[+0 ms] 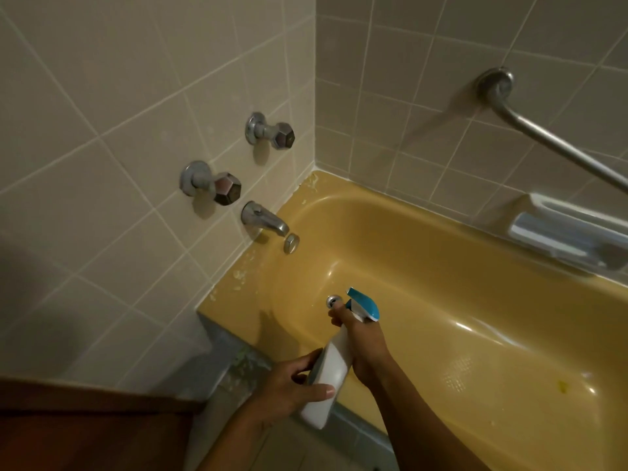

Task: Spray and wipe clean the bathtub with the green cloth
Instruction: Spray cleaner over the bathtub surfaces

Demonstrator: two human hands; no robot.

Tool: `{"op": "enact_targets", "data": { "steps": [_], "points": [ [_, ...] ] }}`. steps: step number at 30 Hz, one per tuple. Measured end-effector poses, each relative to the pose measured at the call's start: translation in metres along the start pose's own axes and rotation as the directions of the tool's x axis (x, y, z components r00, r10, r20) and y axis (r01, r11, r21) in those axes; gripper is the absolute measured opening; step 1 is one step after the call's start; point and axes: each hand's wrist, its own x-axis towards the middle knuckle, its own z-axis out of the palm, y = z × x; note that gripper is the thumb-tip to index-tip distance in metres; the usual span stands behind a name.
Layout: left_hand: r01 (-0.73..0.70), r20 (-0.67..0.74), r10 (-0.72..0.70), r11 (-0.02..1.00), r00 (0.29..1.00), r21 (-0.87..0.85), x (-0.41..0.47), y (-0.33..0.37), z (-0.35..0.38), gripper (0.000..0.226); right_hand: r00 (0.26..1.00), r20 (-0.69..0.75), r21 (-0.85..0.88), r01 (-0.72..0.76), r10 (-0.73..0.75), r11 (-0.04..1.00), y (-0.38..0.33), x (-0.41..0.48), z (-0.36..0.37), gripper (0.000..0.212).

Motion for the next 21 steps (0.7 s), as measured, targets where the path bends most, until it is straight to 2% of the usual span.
{"op": "enact_targets", "data": {
  "steps": [4,8,10,13,16,19,21],
  "points": [
    [0.002,0.000,-0.002,0.999,1.000,-0.038,-0.018,-0.016,-0.003,0.080,0.999,-0.008,-0.021,-0.033,0.033,0.999,0.021,-0.009,0.008,0.021],
    [0.026,-0.045,-0.029,0.997,0.999,-0.074,-0.032,-0.038,0.000,0.063,0.985,-0.152,-0.010,-0.085,0.083,0.996,0.047,-0.012,0.020,0.005],
    [0.028,-0.065,-0.034,0.996,0.997,-0.087,-0.037,-0.052,0.002,0.064,0.989,-0.126,-0.006,-0.076,0.074,0.997,0.058,-0.017,0.020,0.007],
    [0.006,-0.082,-0.017,0.991,0.996,-0.132,-0.047,-0.072,0.012,0.066,0.999,0.024,-0.001,-0.031,0.031,1.000,0.071,-0.030,0.008,0.019],
    [-0.015,-0.106,-0.002,0.988,0.994,-0.155,-0.062,-0.090,0.032,0.070,0.991,0.127,-0.026,-0.042,0.045,0.999,0.082,-0.045,-0.011,0.019],
    [-0.009,-0.109,-0.008,0.987,0.994,-0.158,-0.078,-0.104,0.059,0.064,0.995,0.078,-0.062,-0.062,0.067,0.996,0.097,-0.063,-0.030,0.012],
    [-0.001,-0.107,-0.015,0.990,0.994,-0.142,-0.088,-0.112,0.078,0.057,0.995,-0.009,-0.094,-0.100,0.100,0.991,0.108,-0.074,-0.044,0.022]
  ]
}}
